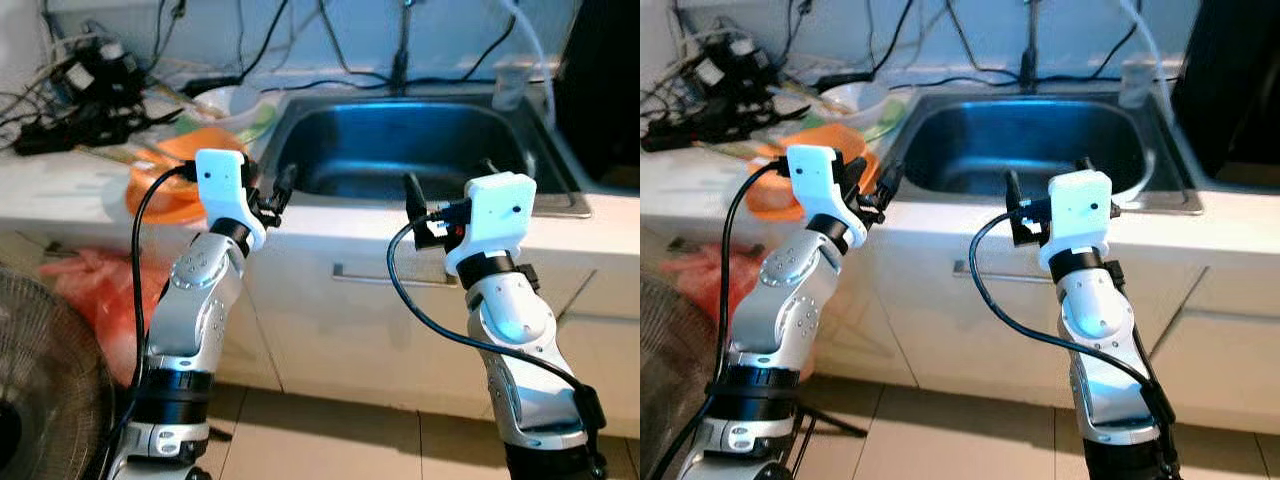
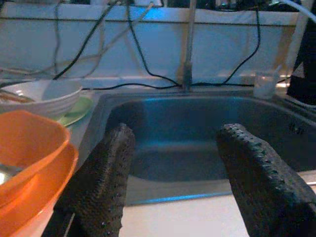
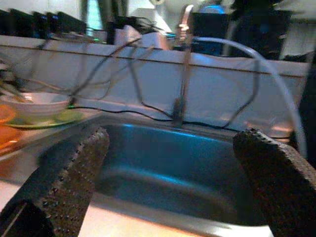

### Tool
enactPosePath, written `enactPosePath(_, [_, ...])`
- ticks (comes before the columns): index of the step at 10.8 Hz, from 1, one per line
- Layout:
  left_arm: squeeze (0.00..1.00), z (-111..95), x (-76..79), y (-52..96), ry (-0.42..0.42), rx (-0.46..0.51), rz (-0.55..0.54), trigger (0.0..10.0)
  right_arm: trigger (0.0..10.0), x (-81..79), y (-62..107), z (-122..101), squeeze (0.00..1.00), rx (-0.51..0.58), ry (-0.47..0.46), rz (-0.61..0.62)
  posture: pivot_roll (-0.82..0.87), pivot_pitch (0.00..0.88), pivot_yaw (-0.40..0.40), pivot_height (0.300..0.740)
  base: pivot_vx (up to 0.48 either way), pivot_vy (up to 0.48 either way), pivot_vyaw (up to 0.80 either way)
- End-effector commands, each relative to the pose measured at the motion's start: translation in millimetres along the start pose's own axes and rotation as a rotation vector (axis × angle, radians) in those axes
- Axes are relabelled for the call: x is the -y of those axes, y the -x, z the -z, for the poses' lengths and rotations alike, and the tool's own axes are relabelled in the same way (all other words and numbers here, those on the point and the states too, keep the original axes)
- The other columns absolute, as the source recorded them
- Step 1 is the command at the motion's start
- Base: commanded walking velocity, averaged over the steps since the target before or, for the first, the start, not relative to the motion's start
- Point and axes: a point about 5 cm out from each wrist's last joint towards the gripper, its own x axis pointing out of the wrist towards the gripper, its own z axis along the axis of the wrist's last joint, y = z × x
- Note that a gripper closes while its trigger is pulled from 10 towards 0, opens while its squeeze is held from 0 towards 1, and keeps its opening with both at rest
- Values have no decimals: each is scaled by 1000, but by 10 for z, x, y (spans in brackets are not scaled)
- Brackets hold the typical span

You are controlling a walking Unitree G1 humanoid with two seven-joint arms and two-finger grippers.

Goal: Kitchen organization

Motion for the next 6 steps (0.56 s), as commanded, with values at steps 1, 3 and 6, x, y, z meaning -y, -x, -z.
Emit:
enactPosePath(1, [0, -68, 0, 7, -15, 26, 7, 10000, 10000, 28, -17, -68, 0, 35, 28, 26, -28, 0, 112, 740, 446, 0, 0])
enactPosePath(3, [0, -257, 125, -45, -53, 100, 76, 10000, 10000, 87, -68, -190, 0, 81, 32, 55, -29, 0, 112, 740, 465, 0, 0])
enactPosePath(6, [0, -183, 119, -15, -44, 75, 76, 10000, 10000, 60, -44, -174, 0, 78, 38, 44, -32, 0, 112, 740, 472, 0, 0])
